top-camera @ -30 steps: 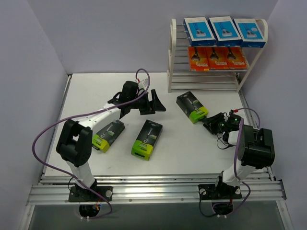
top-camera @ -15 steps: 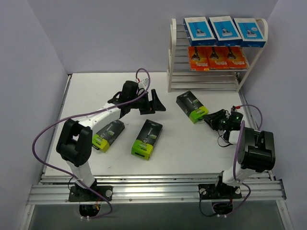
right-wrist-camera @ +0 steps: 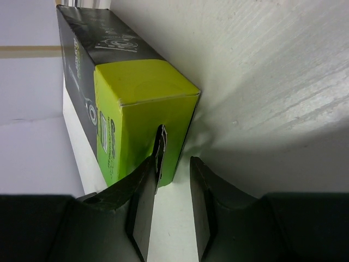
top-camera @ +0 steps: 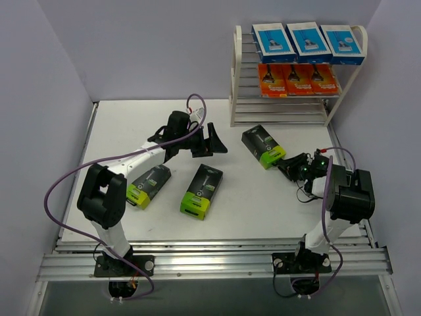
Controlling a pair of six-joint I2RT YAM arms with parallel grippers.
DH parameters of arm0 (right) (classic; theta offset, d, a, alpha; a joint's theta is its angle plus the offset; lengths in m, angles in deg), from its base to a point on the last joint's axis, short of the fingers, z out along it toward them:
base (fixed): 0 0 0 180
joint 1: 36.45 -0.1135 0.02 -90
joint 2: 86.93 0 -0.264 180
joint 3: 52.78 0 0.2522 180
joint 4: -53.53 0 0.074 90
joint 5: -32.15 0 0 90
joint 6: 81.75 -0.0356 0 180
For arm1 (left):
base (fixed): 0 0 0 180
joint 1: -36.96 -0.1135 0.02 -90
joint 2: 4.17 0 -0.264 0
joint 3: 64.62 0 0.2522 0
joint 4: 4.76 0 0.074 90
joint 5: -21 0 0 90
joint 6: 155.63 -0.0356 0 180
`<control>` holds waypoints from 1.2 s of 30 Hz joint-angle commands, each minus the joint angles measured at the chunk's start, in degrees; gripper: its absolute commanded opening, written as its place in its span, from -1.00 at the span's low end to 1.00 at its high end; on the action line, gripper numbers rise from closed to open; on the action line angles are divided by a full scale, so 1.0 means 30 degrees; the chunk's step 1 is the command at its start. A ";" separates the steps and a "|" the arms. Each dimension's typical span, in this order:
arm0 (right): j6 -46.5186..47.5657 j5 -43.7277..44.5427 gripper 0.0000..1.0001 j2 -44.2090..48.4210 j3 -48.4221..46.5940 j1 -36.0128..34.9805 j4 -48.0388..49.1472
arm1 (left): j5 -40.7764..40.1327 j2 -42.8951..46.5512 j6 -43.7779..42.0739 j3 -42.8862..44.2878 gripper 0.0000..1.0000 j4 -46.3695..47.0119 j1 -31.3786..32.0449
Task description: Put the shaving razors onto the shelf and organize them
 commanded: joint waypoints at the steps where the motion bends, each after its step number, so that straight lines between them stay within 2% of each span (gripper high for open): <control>1: -0.0344 -0.0307 -0.47 -0.0492 -0.0982 0.0088 0.1763 | 0.0490 0.0189 -0.0489 0.0496 0.88 0.0330 0.0071; 6: -0.0901 -0.0279 -0.63 -0.0962 -0.1421 0.0029 0.2233 | 0.0490 0.0160 -0.0490 0.0496 0.89 0.0329 0.0072; 10: -0.1223 -0.0337 -1.00 -0.0963 -0.1627 0.0000 0.2233 | 0.0577 0.0073 -0.0432 0.0467 0.89 0.0446 0.0072; 18: -0.2862 -0.0689 -1.00 0.1261 -0.0691 -0.0848 0.2438 | 0.1191 -0.0395 0.1059 -0.0233 0.88 0.1616 0.0072; 22: -0.3772 -0.0163 -1.00 0.2959 0.0100 -0.2107 0.2263 | 0.2479 -0.1272 0.4419 -0.1432 0.88 0.5033 -0.0045; 28: -0.3978 0.1943 -1.00 0.6153 0.0570 -0.4480 0.0010 | 0.4619 -0.2971 0.9783 -0.3484 0.88 1.1010 -0.0104; 36: -0.4447 0.3031 -1.00 0.8704 0.1272 -0.6209 -0.1312 | 0.4796 -0.3472 1.1752 -0.4366 0.88 1.4093 -0.0192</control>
